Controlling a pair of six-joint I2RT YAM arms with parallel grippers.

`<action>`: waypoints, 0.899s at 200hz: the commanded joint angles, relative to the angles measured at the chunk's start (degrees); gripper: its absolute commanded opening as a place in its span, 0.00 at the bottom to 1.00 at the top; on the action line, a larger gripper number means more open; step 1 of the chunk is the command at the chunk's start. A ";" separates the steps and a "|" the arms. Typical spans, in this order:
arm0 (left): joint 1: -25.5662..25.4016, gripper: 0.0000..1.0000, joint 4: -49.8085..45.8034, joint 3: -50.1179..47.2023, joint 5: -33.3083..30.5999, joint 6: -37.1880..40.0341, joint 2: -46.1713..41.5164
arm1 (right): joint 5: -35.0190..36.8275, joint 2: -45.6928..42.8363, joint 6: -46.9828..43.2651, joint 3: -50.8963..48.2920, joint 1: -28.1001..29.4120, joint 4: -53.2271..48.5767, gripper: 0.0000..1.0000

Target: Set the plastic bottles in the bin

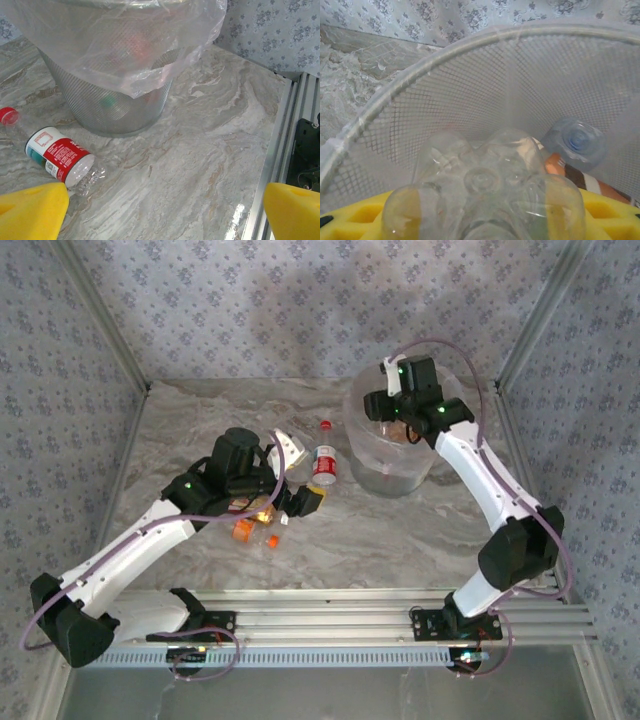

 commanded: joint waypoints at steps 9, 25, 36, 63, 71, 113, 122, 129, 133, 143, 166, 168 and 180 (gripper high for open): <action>0.19 1.00 -1.12 2.63 -0.54 0.22 1.12 | -0.13 -4.24 -0.19 -2.44 0.28 -1.72 0.66; 0.19 1.00 -1.15 2.67 -0.54 0.13 1.22 | -0.88 -6.58 0.48 -4.68 0.14 -0.83 0.67; 0.25 1.00 -1.14 2.67 -0.54 0.02 1.28 | -2.13 -7.41 0.61 -5.21 0.16 -0.92 0.68; 0.24 1.00 -1.24 2.81 -0.50 -0.28 1.48 | -4.04 -7.18 -0.12 -4.11 0.30 -4.18 0.71; 0.19 1.00 -1.24 2.93 -0.44 -0.33 1.59 | -4.06 -7.32 -0.17 -4.21 0.32 -5.24 0.75; 0.20 1.00 -1.20 2.85 -0.37 -0.66 1.76 | -4.96 -9.32 1.61 -3.91 0.20 -5.04 0.79; 0.25 1.00 -1.14 2.88 -0.41 -0.81 1.85 | -5.32 -9.42 2.21 -2.86 0.05 -5.29 0.79; 0.24 1.00 -1.28 2.92 -0.37 -0.78 1.82 | -5.66 -9.47 2.66 -2.24 -0.05 -5.26 0.78; 0.19 1.00 -1.23 2.94 -0.45 -0.83 1.85 | -5.96 -9.47 2.98 -1.97 -0.16 -5.17 0.78; 0.20 1.00 -1.21 2.89 -0.48 -0.86 1.85 | -6.63 -9.47 3.82 -1.42 -0.49 -4.76 0.78; 0.24 0.99 -1.16 2.89 -0.81 -1.03 1.89 | -7.80 -8.70 6.39 -0.31 -1.57 -2.86 0.75; 0.22 1.00 -1.15 2.93 -0.81 -1.02 1.88 | -7.80 -8.55 6.59 -0.09 -1.69 -2.80 0.75; 0.23 1.00 -1.07 2.93 -0.89 -1.23 2.03 | -7.97 -7.47 7.44 1.29 -1.72 -2.79 0.71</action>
